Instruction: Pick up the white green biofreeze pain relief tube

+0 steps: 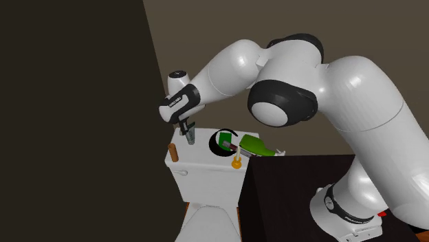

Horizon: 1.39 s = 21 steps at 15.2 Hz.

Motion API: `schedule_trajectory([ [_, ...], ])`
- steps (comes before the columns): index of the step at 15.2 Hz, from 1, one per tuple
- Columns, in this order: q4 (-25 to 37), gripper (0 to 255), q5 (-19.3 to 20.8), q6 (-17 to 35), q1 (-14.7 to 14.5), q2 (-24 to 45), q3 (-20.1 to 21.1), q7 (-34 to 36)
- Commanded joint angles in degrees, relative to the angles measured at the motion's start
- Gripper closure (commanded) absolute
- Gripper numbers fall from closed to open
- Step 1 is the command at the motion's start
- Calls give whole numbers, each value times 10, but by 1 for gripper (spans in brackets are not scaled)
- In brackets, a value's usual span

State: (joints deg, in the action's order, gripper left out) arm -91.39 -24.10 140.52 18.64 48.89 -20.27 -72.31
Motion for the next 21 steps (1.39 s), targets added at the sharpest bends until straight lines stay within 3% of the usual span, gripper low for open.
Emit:
schedule_trajectory([
  [1, 0, 255, 0, 0, 0, 0, 0, 0],
  [21, -17, 255, 30, -66, -21, -82, -30, 17],
])
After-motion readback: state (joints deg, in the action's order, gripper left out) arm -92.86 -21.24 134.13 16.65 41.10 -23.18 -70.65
